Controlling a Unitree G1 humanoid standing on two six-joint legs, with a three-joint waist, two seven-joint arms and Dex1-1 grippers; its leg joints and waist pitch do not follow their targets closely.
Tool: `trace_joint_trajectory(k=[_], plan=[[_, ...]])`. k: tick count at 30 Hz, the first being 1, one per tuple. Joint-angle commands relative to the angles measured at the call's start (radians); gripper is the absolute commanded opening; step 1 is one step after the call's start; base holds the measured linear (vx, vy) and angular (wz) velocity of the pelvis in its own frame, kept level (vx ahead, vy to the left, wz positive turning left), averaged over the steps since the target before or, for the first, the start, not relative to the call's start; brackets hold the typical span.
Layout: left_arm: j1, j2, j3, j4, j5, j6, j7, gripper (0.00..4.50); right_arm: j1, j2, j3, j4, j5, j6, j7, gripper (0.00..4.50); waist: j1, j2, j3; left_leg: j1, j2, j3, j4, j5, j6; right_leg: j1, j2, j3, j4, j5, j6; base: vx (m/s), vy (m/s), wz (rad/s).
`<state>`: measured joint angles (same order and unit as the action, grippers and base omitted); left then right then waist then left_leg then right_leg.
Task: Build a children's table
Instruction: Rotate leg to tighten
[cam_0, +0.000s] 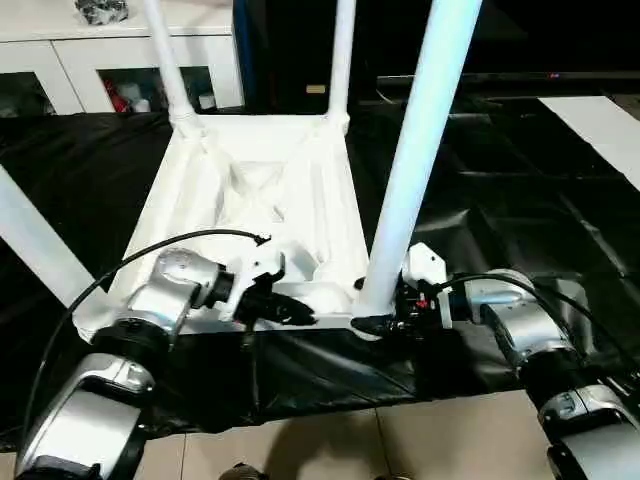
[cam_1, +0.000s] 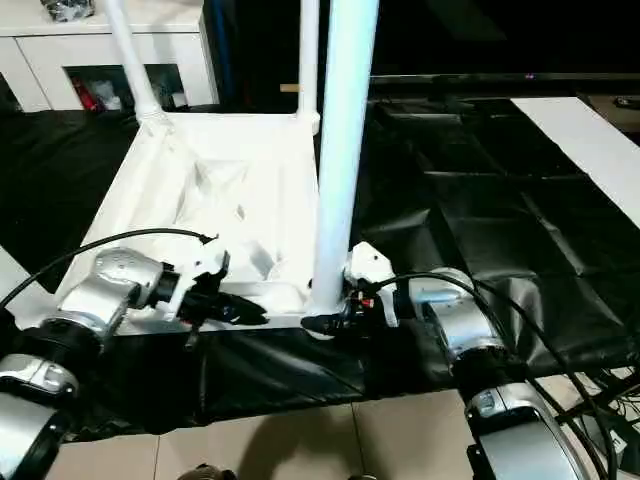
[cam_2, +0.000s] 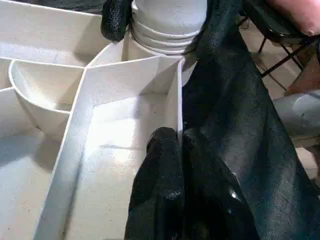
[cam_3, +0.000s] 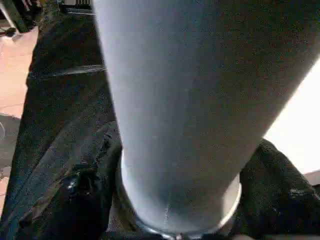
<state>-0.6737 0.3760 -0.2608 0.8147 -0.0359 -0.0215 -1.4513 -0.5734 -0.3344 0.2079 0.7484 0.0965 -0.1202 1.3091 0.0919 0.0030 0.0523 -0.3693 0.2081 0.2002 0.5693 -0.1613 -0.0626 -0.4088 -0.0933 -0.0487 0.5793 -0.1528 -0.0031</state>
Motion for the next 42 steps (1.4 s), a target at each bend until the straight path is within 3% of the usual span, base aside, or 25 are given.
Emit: trace_joint_trajectory(k=[1, 2, 7, 8, 9, 11, 14, 16, 17, 19, 20, 22, 25, 31, 35, 37, 39, 42], plan=[[0.003, -0.012, -0.027, -0.024, -0.002, -0.007, -0.047, 0.00, -0.013, 0.008, 0.032, -0.005, 0.000, 0.012, 0.026, 2.88, 0.001, -0.007, -0.066, 0.017, 0.027, -0.006, -0.066, -0.296, 0.037, 0.042, -0.043, 0.026, -0.053, -0.271, -0.242, 0.000, 0.000, 0.00], [0.001, -0.010, -0.026, -0.019, 0.000, -0.009, -0.047, 0.00, -0.012, 0.010, 0.032, -0.005, 0.001, 0.013, 0.029, 2.78, 0.002, -0.012, -0.068, 0.017, 0.026, -0.006, -0.065, -0.283, 0.041, 0.044, -0.043, 0.026, -0.052, -0.256, -0.245, 0.000, 0.000, 0.00], [-0.011, -0.029, 0.001, 0.010, 0.014, 0.013, 0.058, 0.00, 0.002, 0.048, -0.001, 0.006, 0.010, 0.020, -0.041, 2.70, 0.003, -0.006, -0.066, 0.017, 0.026, -0.005, -0.065, -0.277, 0.041, 0.042, -0.043, 0.026, -0.051, -0.250, -0.251, 0.000, 0.000, 0.00], [-0.025, -0.053, 0.020, 0.031, 0.019, 0.028, 0.149, 0.00, 0.004, 0.077, -0.030, 0.026, -0.006, 0.040, -0.171, 2.70, 0.001, -0.006, -0.064, 0.018, 0.026, -0.006, -0.067, -0.298, 0.031, 0.041, -0.043, 0.026, -0.054, -0.284, -0.242, 0.000, 0.000, 0.00], [-0.026, -0.056, 0.022, 0.032, 0.019, 0.029, 0.157, 0.00, 0.003, 0.080, -0.032, 0.028, -0.008, 0.043, -0.185, 2.70, 0.001, -0.004, -0.062, 0.019, 0.025, -0.006, -0.067, -0.307, 0.024, 0.039, -0.044, 0.027, -0.057, -0.306, -0.236, 0.000, 0.000, 0.00], [-0.035, -0.084, 0.034, 0.037, 0.022, 0.051, 0.229, 0.00, 0.008, 0.108, -0.049, 0.039, -0.028, 0.038, -0.302, 2.69, -0.005, -0.006, -0.059, 0.025, 0.022, -0.011, -0.070, -0.350, -0.005, 0.034, -0.049, 0.027, -0.070, -0.424, -0.196, 0.000, 0.000, 0.00], [-0.040, -0.127, 0.032, 0.030, 0.041, 0.079, 0.319, 0.00, 0.009, 0.156, -0.071, 0.058, -0.055, 0.058, -0.477, 2.68, -0.018, -0.004, -0.057, 0.019, 0.019, -0.019, -0.076, -0.372, -0.019, 0.035, -0.047, 0.024, -0.077, -0.480, -0.160, 0.000, 0.000, 0.00], [-0.034, -0.174, 0.031, 0.005, 0.047, 0.119, 0.385, 0.00, 0.006, 0.214, -0.104, 0.071, -0.048, 0.108, -0.623, 2.67, -0.027, -0.007, -0.056, 0.023, 0.016, -0.019, -0.076, -0.387, -0.020, 0.030, -0.046, 0.024, -0.083, -0.503, -0.151, 0.000, 0.000, 0.00], [-0.030, -0.197, 0.028, -0.005, 0.050, 0.132, 0.412, 0.00, 0.003, 0.241, -0.118, 0.081, -0.047, 0.123, -0.692, 2.67, -0.034, -0.017, -0.056, 0.024, 0.016, -0.019, -0.074, -0.396, -0.017, 0.028, -0.047, 0.023, -0.087, -0.524, -0.145, 0.000, 0.000, 0.00], [-0.027, -0.230, 0.024, -0.014, 0.056, 0.143, 0.451, 0.00, 0.002, 0.281, -0.129, 0.090, -0.050, 0.129, -0.761, 2.67, -0.037, -0.011, -0.055, 0.025, 0.014, -0.021, -0.073, -0.404, -0.009, 0.025, -0.047, 0.022, -0.093, -0.557, -0.131, 0.000, 0.000, 0.00], [-0.023, -0.247, 0.019, -0.017, 0.061, 0.144, 0.471, 0.00, 0.010, 0.302, -0.123, 0.083, -0.059, 0.116, -0.779, 2.67, -0.038, -0.013, -0.054, 0.026, 0.013, -0.021, -0.072, -0.415, -0.006, 0.021, -0.047, 0.021, -0.097, -0.576, -0.121, 0.000, 0.000, 0.00], [-0.019, -0.261, 0.013, -0.020, 0.065, 0.142, 0.484, 0.00, 0.020, 0.318, -0.115, 0.071, -0.071, 0.094, -0.788, 3.23, -0.039, -0.012, -0.054, 0.027, 0.012, -0.022, -0.072, -0.427, -0.006, 0.019, -0.045, 0.019, -0.101, -0.591, -0.109, 0.000, 0.000, 0.00], [-0.015, -0.269, 0.011, -0.027, 0.066, 0.144, 0.489, 0.00, 0.028, 0.327, -0.118, 0.059, -0.071, 0.067, -0.800, 3.46, -0.040, -0.009, -0.055, 0.026, 0.013, -0.023, -0.075, -0.445, -0.003, 0.018, -0.044, 0.020, -0.103, -0.580, -0.104, 0.000, 0.000, 0.00], [-0.007, -0.212, 0.005, -0.041, 0.069, 0.097, 0.401, 0.00, 0.026, 0.243, -0.139, 0.023, -0.031, 0.014, -0.668, 3.95, -0.036, -0.008, -0.060, 0.021, 0.015, -0.020, -0.076, -0.425, 0.010, 0.024, -0.042, 0.026, -0.092, -0.474, -0.139, 0.000, 0.000, 0.00], [-0.009, -0.163, 0.003, -0.034, 0.054, 0.053, 0.297, 0.00, 0.040, 0.168, -0.117, -0.008, -0.007, 0.011, -0.482, 4.09, -0.025, -0.010, -0.065, 0.013, 0.016, -0.012, -0.070, -0.341, 0.041, 0.037, -0.039, 0.030, -0.072, -0.319, -0.190, 0.000, 0.000, 0.00], [-0.003, -0.136, -0.001, -0.042, 0.045, 0.042, 0.229, 0.00, 0.057, 0.124, -0.088, -0.039, 0.010, 0.027, -0.355, 4.09, -0.018, -0.005, -0.070, 0.013, 0.019, -0.007, -0.065, -0.286, 0.053, 0.043, -0.039, 0.028, -0.061, -0.237, -0.220, 0.055, -0.017, 0.04], [0.002, -0.111, -0.008, -0.048, 0.039, 0.038, 0.170, 0.00, 0.068, 0.087, -0.066, -0.068, 0.028, 0.052, -0.251, 4.09, -0.009, -0.008, -0.074, 0.007, 0.022, -0.005, -0.057, -0.212, 0.082, 0.051, -0.036, 0.026, -0.043, -0.112, -0.254, 0.060, -0.010, 0.00], [-0.001, -0.083, -0.017, -0.038, 0.040, 0.019, 0.106, 0.00, 0.067, 0.042, -0.040, -0.071, 0.025, 0.058, -0.117, 3.96, 0.002, -0.008, -0.076, 0.011, 0.022, -0.002, -0.051, -0.170, 0.107, 0.050, -0.037, 0.024, -0.032, -0.038, -0.289, 0.020, -0.002, 0.00]])
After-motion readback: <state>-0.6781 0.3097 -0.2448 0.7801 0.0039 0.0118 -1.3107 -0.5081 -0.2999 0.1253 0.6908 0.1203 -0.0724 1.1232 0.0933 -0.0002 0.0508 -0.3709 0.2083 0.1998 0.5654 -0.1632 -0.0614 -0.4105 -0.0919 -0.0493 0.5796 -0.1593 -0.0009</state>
